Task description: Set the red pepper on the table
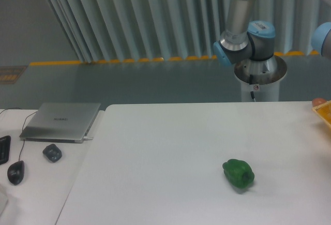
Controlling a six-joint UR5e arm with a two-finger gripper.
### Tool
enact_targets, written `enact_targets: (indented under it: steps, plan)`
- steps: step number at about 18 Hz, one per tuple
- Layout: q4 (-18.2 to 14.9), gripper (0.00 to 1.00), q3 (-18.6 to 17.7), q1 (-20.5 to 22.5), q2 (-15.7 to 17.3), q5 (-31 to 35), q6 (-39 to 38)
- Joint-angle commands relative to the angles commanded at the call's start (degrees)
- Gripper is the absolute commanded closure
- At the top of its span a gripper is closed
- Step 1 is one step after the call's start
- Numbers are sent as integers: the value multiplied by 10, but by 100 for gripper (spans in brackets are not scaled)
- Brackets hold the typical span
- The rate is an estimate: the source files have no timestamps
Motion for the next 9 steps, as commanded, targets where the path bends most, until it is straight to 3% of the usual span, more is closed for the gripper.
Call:
enact_targets:
  steps: [7, 9]
  plan:
    - [-1, 0, -4, -7, 10, 0, 2]
    - [19, 0, -23, -4, 18, -7, -6]
